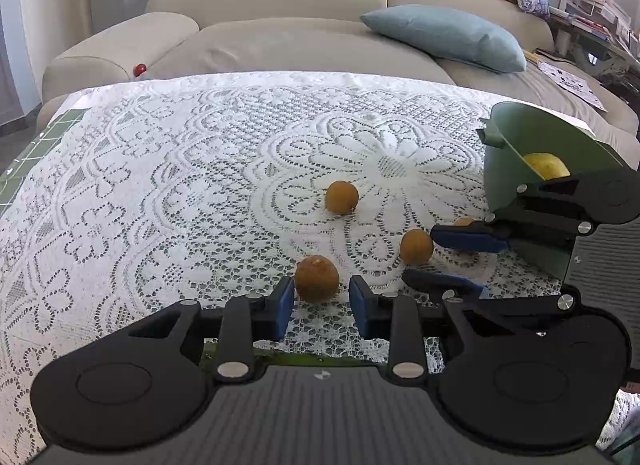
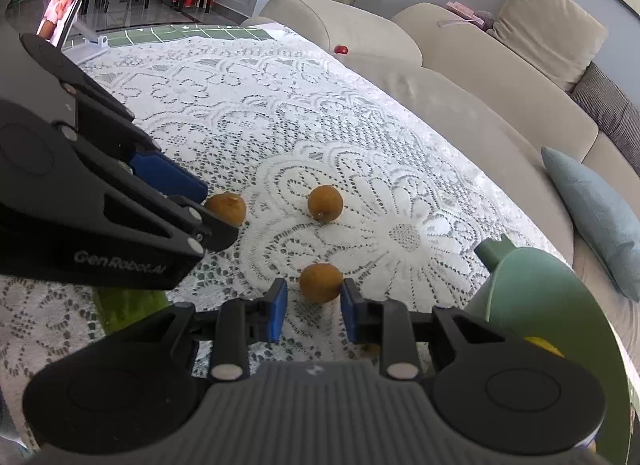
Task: Organize fruits
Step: 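Grasp a brown kiwi with the left tool while the right tool grasps another kiwi, then carry both kiwis over the green colander and lower them inside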
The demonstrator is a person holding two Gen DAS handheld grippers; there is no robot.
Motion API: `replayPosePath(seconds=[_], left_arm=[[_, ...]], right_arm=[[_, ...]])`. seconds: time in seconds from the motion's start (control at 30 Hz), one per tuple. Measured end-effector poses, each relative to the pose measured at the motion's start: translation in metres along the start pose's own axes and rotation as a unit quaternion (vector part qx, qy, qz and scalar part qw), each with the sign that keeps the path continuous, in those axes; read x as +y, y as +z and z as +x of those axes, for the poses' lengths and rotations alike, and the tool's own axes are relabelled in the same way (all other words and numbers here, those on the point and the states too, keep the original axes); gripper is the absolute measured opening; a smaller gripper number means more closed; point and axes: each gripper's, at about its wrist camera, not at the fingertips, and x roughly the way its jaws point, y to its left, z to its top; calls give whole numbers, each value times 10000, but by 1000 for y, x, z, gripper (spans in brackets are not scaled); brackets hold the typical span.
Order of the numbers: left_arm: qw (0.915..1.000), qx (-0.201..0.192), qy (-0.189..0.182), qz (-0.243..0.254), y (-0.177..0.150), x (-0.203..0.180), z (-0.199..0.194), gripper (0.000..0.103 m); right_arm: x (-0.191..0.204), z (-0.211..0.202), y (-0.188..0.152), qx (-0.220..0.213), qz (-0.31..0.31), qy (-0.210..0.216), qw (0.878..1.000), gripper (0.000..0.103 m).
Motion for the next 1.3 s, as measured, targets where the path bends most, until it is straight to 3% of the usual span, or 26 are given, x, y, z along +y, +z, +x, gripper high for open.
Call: replayPosePath(seconds=[0.73, 1.3], left_arm=[[9990, 128, 45, -430, 7, 4, 10, 29], [9929, -744, 266, -890, 17, -7, -38, 29]], right_arm=[[-2, 5, 4, -115, -10, -92, 9999, 19], [-16, -61, 8, -980, 455, -10, 9941, 19]])
